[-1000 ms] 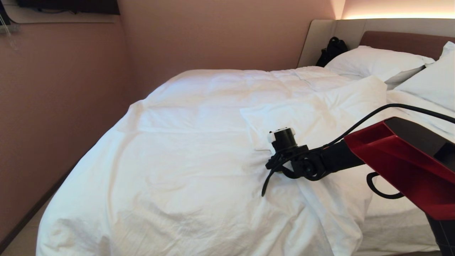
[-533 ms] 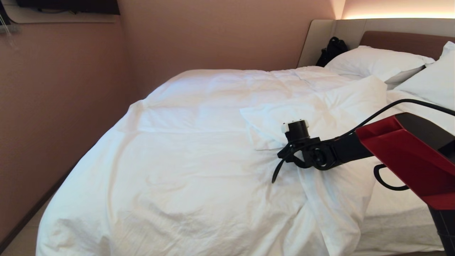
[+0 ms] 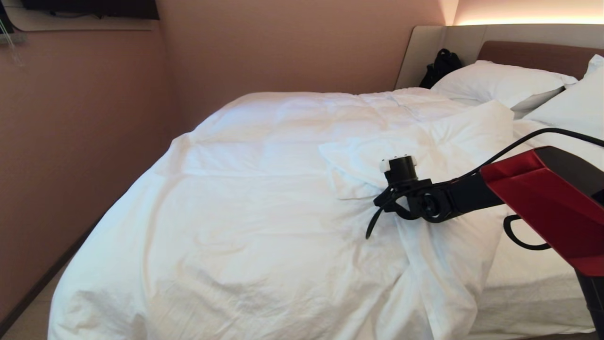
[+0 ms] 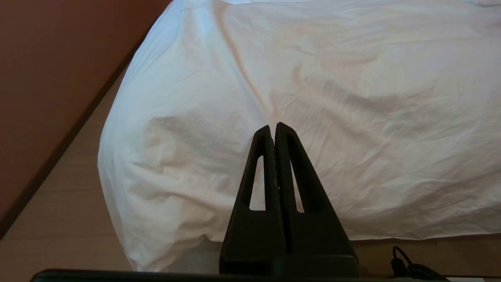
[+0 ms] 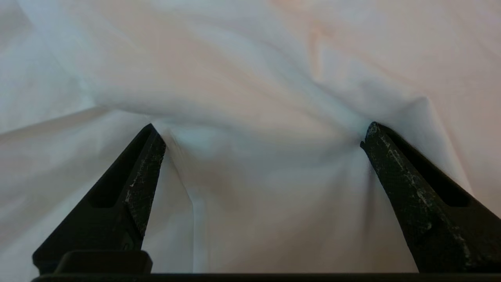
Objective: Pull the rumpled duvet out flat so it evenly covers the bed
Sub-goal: Flatten the corners of the folded blanket
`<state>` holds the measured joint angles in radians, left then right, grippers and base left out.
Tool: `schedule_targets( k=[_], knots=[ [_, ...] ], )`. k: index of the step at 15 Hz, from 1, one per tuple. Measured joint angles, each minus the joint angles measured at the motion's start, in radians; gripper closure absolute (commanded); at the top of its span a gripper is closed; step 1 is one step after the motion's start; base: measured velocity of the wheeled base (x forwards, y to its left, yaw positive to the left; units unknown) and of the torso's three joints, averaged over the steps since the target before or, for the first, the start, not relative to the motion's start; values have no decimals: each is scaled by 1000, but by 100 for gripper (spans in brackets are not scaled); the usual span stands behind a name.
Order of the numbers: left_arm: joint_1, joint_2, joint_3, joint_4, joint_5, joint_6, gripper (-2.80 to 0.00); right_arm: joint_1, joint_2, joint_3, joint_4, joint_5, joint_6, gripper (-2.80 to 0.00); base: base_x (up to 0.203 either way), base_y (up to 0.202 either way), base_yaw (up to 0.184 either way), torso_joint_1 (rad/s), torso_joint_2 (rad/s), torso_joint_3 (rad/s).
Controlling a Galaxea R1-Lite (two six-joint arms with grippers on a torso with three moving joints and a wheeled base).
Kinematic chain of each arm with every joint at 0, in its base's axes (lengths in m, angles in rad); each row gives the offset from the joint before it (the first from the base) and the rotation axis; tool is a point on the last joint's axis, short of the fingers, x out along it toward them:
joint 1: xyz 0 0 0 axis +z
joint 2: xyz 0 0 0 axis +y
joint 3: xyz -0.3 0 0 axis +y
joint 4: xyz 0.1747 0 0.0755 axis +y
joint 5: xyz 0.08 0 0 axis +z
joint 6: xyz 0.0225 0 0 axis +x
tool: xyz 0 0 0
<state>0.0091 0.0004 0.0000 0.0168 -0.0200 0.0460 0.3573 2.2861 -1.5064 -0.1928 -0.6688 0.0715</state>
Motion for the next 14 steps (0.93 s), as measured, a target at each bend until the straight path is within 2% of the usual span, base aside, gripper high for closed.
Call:
schedule_targets(
  k=[6,9,14],
  knots=[
    [0,0,0,0,0,-1,0,70,-57,101,-26,-14,-29,-280,0,0,0,0,0,0],
    [0,0,0,0,0,0,0,74,-59,139,-65,-61,-82,-280,0,0,0,0,0,0],
    [0,0,0,0,0,0,0,74,-27,222,-219,-146,-230,-280,0,0,0,0,0,0]
  ],
)
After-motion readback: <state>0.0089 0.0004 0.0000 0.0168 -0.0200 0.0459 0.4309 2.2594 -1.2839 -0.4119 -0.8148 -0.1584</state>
